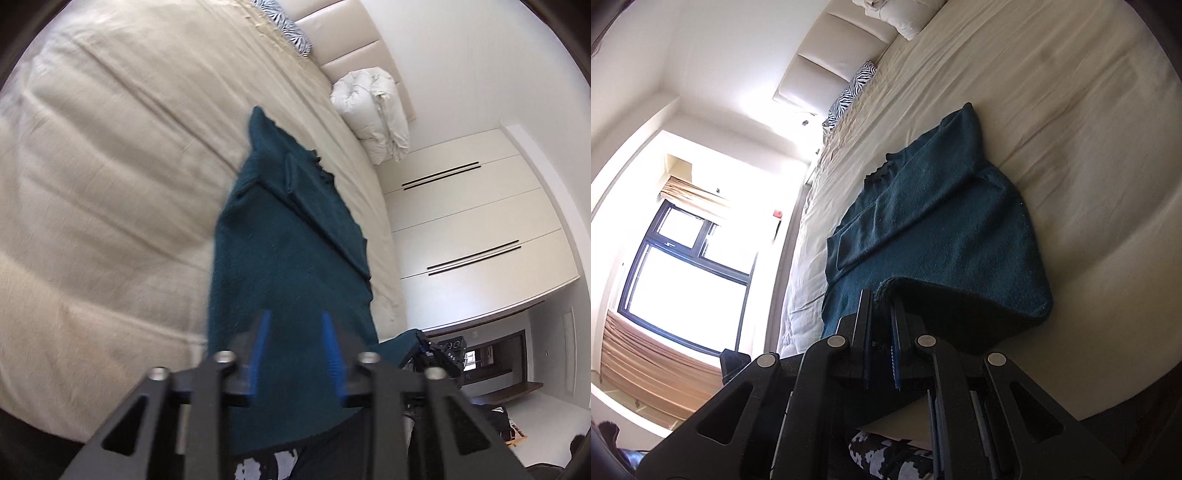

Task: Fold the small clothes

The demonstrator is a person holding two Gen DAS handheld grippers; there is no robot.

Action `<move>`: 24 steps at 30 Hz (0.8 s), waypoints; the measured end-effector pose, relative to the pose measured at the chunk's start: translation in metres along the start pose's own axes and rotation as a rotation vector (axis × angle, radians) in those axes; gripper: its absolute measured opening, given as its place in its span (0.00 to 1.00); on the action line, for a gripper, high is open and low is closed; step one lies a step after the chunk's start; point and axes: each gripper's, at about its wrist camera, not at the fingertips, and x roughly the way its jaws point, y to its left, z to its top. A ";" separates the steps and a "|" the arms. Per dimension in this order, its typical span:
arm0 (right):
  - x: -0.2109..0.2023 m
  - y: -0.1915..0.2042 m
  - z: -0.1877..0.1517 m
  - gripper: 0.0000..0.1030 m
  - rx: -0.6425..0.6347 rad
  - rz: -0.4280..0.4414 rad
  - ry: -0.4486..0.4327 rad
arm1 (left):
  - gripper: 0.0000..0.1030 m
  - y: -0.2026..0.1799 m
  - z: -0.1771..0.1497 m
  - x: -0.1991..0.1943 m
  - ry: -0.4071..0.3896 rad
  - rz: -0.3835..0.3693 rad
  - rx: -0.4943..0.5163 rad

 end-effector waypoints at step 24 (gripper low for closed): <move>-0.041 -0.050 -0.047 0.07 0.096 -0.027 -0.028 | 0.46 0.046 -0.093 0.039 0.247 0.221 0.014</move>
